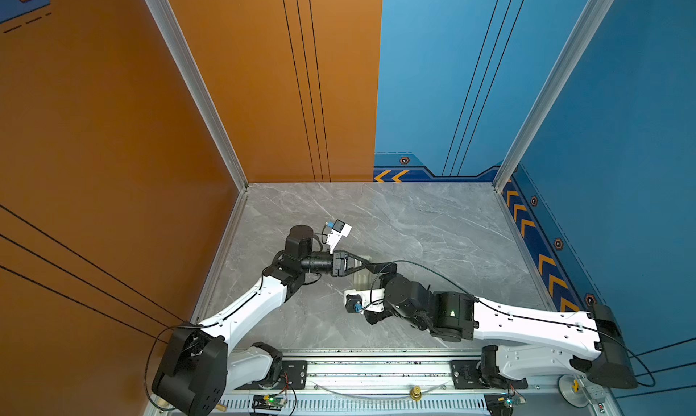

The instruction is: Load the batteries into the remote control

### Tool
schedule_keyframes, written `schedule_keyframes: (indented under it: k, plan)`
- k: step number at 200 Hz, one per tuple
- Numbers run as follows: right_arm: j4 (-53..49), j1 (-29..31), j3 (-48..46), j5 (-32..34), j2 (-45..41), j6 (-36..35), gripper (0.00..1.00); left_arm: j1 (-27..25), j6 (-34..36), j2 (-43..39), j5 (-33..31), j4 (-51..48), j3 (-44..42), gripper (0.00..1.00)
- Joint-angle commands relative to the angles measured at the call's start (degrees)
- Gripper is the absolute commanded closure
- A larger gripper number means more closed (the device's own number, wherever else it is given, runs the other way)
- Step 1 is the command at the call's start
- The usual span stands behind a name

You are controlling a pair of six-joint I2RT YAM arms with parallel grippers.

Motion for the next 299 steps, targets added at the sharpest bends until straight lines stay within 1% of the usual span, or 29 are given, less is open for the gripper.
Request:
schedule_keyframes:
  k: [1,65,152,225,299]
  plan:
    - [-0.4,-0.1,0.1,4.0,1.7,-1.5,0.01,-0.3,-1.3,-0.2,2.9,1.3,-0.4,1.00]
    - [2.6,0.2,0.0,7.7,2.5,-2.8,0.02,-0.2,-1.5,-0.1,2.8,1.6,-0.6,1.00]
    - [7.0,2.1,-1.0,10.6,1.4,-5.9,0.02,-0.2,-1.8,-0.1,2.7,1.8,-0.7,1.00]
    - [8.2,2.3,-1.8,10.5,0.2,-5.8,0.01,0.0,-2.1,-0.4,2.7,2.3,-0.8,1.00]
    - [9.1,2.4,-2.2,11.8,-0.8,-6.2,0.02,0.1,-2.2,-0.5,2.6,2.3,-0.9,1.00]
